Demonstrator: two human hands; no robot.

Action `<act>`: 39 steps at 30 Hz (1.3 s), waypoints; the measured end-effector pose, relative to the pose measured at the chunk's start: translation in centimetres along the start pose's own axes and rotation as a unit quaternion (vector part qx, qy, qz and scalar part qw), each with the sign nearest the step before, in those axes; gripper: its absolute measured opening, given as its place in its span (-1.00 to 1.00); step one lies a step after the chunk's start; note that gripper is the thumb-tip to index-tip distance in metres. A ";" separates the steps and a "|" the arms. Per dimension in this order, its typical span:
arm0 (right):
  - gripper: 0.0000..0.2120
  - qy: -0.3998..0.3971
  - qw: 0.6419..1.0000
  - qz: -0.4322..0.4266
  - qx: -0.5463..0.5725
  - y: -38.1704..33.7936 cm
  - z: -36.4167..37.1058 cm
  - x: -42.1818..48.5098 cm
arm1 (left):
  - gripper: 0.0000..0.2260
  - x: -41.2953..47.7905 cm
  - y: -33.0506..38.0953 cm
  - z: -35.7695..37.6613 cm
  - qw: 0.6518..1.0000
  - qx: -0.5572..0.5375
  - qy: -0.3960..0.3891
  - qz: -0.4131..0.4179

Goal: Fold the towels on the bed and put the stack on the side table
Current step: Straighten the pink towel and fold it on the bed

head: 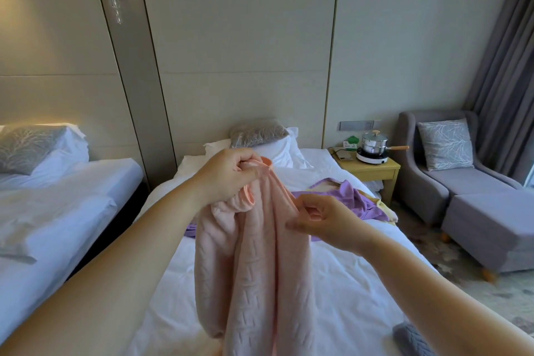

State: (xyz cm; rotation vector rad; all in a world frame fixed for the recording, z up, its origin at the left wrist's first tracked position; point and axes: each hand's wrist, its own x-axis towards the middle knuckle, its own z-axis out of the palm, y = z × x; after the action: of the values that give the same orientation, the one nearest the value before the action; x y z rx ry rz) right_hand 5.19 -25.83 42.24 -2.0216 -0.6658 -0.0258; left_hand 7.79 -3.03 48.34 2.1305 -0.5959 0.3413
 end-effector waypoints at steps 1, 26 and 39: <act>-0.78 -0.003 1.000 0.007 -0.008 0.3 0.0 0.0 | -0.89 0.2 -0.1 -0.5 1.000 -0.003 0.023 -0.002; -0.89 -0.023 0.996 -0.052 -0.068 -3.3 -0.5 3.2 | -0.61 -2.9 -0.9 1.7 0.980 -0.020 -0.183 -0.075; -0.89 -0.015 0.995 0.054 -0.079 -1.3 -2.5 0.6 | -0.86 -1.4 -1.2 1.6 0.999 0.029 -0.024 -0.007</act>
State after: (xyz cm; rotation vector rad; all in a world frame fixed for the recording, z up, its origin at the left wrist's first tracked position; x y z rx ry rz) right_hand 5.76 -27.07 44.72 -2.2109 -0.5877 0.0156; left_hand 7.24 -3.32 45.93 2.2020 -0.6059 0.3030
